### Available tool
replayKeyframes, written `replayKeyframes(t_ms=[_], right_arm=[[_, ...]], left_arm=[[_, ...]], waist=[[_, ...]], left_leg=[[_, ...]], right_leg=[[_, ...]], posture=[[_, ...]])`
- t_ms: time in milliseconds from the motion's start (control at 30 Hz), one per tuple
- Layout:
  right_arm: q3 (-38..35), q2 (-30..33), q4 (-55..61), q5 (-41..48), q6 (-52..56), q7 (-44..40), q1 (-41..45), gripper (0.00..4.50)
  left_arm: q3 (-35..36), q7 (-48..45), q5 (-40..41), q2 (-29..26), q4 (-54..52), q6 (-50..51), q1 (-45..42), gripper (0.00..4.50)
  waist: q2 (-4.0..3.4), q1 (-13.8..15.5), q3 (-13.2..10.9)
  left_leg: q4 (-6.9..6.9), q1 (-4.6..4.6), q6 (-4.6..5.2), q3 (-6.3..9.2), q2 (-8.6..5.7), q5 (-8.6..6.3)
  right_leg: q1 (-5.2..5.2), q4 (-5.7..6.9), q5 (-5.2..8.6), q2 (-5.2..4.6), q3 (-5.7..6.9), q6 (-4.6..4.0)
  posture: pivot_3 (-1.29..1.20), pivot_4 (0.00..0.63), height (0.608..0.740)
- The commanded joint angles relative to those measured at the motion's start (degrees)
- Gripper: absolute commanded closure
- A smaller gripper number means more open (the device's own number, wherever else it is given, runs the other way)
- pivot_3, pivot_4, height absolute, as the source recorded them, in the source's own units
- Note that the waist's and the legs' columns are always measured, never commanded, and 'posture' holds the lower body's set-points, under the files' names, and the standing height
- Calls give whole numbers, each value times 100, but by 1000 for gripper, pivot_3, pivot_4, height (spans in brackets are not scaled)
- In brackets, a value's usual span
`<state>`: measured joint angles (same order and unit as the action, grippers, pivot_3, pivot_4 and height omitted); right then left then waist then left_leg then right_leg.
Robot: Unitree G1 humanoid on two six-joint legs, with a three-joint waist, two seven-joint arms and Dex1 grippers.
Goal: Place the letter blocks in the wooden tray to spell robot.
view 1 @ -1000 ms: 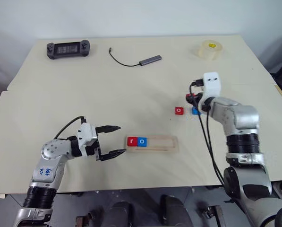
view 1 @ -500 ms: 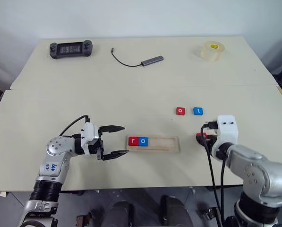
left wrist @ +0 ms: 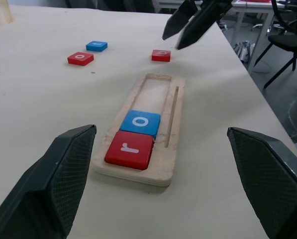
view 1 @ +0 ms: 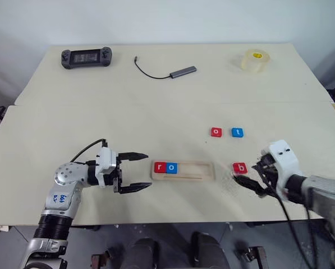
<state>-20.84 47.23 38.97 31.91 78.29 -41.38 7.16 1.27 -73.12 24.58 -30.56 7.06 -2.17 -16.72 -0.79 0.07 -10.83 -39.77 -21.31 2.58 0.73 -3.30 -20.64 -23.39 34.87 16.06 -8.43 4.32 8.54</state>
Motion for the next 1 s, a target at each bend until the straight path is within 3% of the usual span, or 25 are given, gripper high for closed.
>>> replayKeyframes(t_ms=[33, 167, 300, 467, 600, 700, 900, 1000], right_arm=[[266, 572, -803, -270, -2205, -1338, -144, 361], [1090, 1080, -2496, -1107, -4760, -2513, 194, 361], [2021, 1056, -4307, -1747, -6498, -3478, 1243, 361], [2868, 1028, -5458, -2409, -7137, -4074, 2073, 361], [2992, 584, -5817, -2346, -7002, -4079, 2572, 361], [3100, 569, -5796, -2473, -7056, -4151, 2543, 929], [3034, 611, -5616, -2391, -6919, -4189, 2535, 2951], [2958, 658, -5289, -2263, -6720, -4286, 2713, 3075]], left_arm=[[40, -89, 117, -106, -292, 9, 61, 0], [5, -107, 101, -147, -444, 70, 114, 0], [-17, -49, 112, -184, -673, 117, 244, 0], [44, 3, 154, -258, -908, 210, 425, 0], [114, 111, 145, -281, -982, 219, 497, 0], [113, 168, 133, -275, -1000, 212, 504, 0], [96, 264, 106, -246, -983, 173, 485, 0], [121, 284, 92, -255, -920, 121, 464, 0]], waist=[[5, -13, -2], [13, -18, -6], [14, -32, -8], [13, -12, -8], [13, -17, -8], [12, -2, -7], [12, -4, -7], [12, -10, -7]], left_leg=[[0, 2, 0, -2, 1, 0], [-3, 10, 2, -18, 3, 1], [-7, 10, 3, -23, 4, 2], [-10, 5, 1, -11, 9, 2], [-18, 1, -3, -3, 10, 0], [-17, 0, -8, 4, 12, 0], [-18, 0, -8, 12, 9, -1], [-18, 0, -9, 11, 9, -1]], right_leg=[[2, -1, 0, 0, -1, 1], [5, -1, -3, -1, -6, 6], [4, -4, -5, -5, -8, 9], [5, -13, -4, -5, 3, 8], [8, -19, -5, -6, 9, 7], [8, -13, -4, -5, 14, 6], [15, -17, -3, -6, 21, 5], [14, -16, -3, -6, 20, 5]], posture=[[0, 150, 740], [0, 150, 740], [0, 150, 740], [0, 150, 740], [0, 150, 740], [0, 150, 740], [0, 150, 740], [0, 150, 740]])
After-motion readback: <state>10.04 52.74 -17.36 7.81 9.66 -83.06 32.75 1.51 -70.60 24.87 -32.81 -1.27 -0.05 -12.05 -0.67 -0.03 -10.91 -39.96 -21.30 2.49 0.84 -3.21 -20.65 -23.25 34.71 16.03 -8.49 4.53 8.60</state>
